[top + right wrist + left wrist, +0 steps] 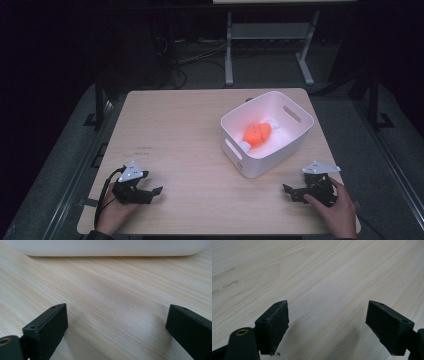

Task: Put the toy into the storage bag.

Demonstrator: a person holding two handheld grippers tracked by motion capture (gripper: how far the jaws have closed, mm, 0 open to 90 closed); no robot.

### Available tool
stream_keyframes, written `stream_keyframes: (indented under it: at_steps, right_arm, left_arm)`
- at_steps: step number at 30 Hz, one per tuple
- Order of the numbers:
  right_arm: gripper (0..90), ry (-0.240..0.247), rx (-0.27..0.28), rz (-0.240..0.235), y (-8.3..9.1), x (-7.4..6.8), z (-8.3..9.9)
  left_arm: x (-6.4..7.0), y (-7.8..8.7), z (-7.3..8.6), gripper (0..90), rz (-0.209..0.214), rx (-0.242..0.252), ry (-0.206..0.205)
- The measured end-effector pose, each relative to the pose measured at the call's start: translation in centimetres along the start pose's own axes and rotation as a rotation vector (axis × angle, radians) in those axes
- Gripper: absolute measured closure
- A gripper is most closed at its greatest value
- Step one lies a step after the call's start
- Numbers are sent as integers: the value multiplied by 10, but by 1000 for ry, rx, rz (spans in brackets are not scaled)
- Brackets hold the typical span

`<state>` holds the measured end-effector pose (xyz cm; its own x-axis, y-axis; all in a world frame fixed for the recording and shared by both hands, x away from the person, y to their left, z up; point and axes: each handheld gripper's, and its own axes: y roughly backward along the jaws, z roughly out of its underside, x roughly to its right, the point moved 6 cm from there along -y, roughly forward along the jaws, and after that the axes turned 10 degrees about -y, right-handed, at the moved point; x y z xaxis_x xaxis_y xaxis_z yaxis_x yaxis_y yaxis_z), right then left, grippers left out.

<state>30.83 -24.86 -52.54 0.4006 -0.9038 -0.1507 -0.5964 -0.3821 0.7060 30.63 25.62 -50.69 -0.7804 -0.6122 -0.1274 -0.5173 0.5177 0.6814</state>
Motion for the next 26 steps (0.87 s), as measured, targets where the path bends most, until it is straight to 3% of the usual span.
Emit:
stream_keyframes:
  at_steps: [6,26]
  right_arm:
    - [36,0,0,0,0,0,0]
    - [36,1,0,0,0,0,0]
  left_arm:
    - [2,-5,5,162,-5,-28,-4]
    - [2,-6,7,129,-12,-20,4]
